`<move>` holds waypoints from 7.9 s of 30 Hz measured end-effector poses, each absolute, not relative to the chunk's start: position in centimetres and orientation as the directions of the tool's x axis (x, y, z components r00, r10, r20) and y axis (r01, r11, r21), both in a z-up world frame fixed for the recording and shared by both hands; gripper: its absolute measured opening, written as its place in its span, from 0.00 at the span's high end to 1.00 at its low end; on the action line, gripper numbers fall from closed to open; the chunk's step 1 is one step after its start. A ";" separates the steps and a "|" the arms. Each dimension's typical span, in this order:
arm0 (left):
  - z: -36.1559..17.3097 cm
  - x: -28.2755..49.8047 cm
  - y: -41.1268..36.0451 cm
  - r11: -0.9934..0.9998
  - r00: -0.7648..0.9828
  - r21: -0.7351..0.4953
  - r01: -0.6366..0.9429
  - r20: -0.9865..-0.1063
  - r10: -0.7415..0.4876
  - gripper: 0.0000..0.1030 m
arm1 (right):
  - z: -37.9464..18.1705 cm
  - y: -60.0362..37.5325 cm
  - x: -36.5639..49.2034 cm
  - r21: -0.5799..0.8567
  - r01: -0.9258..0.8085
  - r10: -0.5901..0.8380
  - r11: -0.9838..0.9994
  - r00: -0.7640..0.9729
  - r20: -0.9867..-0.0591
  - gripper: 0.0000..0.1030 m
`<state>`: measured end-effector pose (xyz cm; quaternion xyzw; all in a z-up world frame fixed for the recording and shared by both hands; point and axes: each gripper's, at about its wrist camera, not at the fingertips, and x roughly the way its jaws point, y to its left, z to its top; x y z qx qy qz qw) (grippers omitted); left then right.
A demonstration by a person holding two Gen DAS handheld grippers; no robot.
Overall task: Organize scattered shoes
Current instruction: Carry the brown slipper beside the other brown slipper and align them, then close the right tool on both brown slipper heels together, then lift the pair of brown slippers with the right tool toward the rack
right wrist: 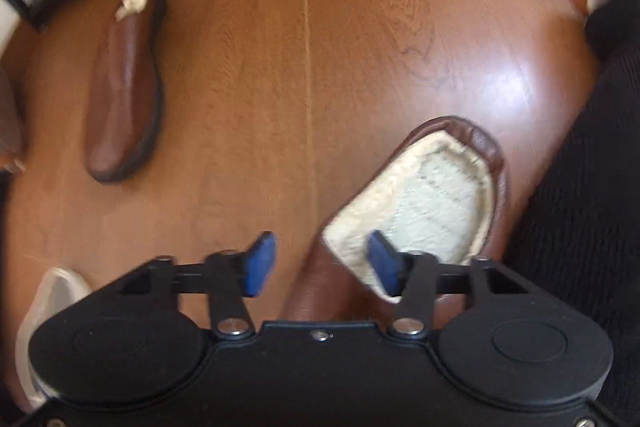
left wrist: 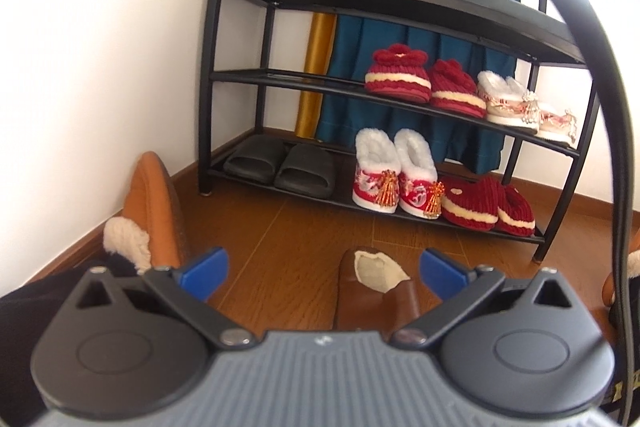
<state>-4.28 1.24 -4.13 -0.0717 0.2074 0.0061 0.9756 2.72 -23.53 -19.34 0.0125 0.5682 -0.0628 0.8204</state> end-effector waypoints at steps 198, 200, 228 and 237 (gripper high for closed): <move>-8.3 1.0 13.1 0.858 0.822 -0.344 -0.380 -0.552 0.143 0.00 | -20.6 -8.2 23.5 -0.050 -0.196 0.116 0.979 0.744 -0.658 0.80; -8.3 1.0 13.1 0.858 0.822 -0.344 -0.381 -0.551 0.145 0.00 | -19.9 -8.1 22.6 -0.075 -0.220 0.129 0.973 0.778 -0.615 0.80; -7.1 0.2 12.9 0.858 0.858 -0.355 -0.372 -0.485 0.171 0.00 | -8.3 -2.6 16.5 -0.153 -0.299 0.276 0.942 0.949 -0.154 0.83; -6.1 -0.3 13.5 0.848 0.875 -0.363 -0.386 -0.434 0.213 0.00 | -3.2 1.3 19.7 -0.164 -0.309 0.305 0.937 0.951 -0.048 0.83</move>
